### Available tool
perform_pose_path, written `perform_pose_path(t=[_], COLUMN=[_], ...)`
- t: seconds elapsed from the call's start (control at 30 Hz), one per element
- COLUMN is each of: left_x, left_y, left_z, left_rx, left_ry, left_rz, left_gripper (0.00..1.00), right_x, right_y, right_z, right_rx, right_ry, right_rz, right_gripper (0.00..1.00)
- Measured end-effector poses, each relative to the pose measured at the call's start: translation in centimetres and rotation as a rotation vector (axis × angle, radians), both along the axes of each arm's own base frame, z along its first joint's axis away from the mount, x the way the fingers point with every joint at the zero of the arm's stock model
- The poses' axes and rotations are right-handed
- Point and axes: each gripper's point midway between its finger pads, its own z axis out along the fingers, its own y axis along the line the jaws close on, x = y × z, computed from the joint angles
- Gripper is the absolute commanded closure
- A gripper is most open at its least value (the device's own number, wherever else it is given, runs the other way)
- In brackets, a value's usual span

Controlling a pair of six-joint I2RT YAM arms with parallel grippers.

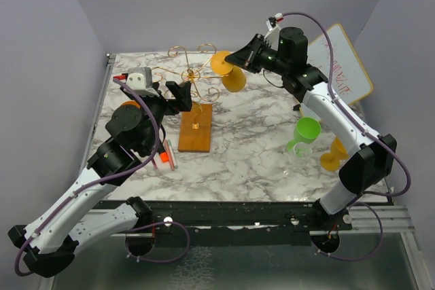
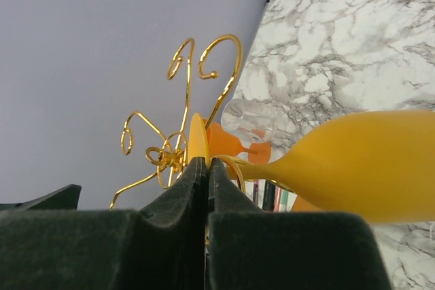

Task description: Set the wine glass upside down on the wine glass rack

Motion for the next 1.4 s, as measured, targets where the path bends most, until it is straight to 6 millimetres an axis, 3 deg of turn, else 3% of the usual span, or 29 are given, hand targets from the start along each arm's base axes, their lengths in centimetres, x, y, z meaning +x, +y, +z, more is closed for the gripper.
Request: perform_pose_path(t=[0.13, 0.37, 0.67, 0.87, 1.07, 1.1, 1.2, 1.3, 1.4], left_x=[0.0, 0.4, 0.4, 0.4, 0.3, 0.2, 0.0, -0.4, -1.3], left_y=[0.0, -0.4, -0.4, -0.5, -0.9, -0.9, -1.2, -1.3, -1.3], left_z=[0.2, -0.1, -0.2, -0.2, -0.4, -0.4, -0.3, 0.3, 1.6], left_rx=[-0.005, 0.003, 0.01, 0.012, 0.019, 0.02, 0.023, 0.01, -0.021], left_ry=[-0.006, 0.001, 0.002, 0.002, 0.005, 0.006, 0.007, -0.012, -0.052], left_rz=[0.0, -0.001, 0.0, -0.003, -0.027, -0.032, -0.052, -0.079, -0.113], left_gripper=[0.01, 0.01, 0.01, 0.01, 0.01, 0.01, 0.01, 0.01, 0.01], right_x=[0.2, 0.4, 1.1, 1.6, -0.1, -1.0, -3.0, -4.4, -5.5], right_y=[0.3, 0.2, -0.7, -2.2, -6.2, -6.9, -9.9, -12.8, -15.3], right_z=[0.1, 0.7, 1.5, 1.5, 2.6, 3.8, 4.2, 2.8, -0.3], right_rx=[-0.003, -0.02, -0.074, -0.139, -0.241, -0.234, -0.274, -0.339, -0.434], right_ry=[-0.009, -0.042, -0.088, -0.124, -0.183, -0.205, -0.228, -0.199, -0.124], right_rz=[0.014, 0.01, -0.041, -0.113, -0.242, -0.254, -0.345, -0.432, -0.507], right_gripper=[0.84, 0.54, 0.4, 0.37, 0.35, 0.35, 0.35, 0.35, 0.35])
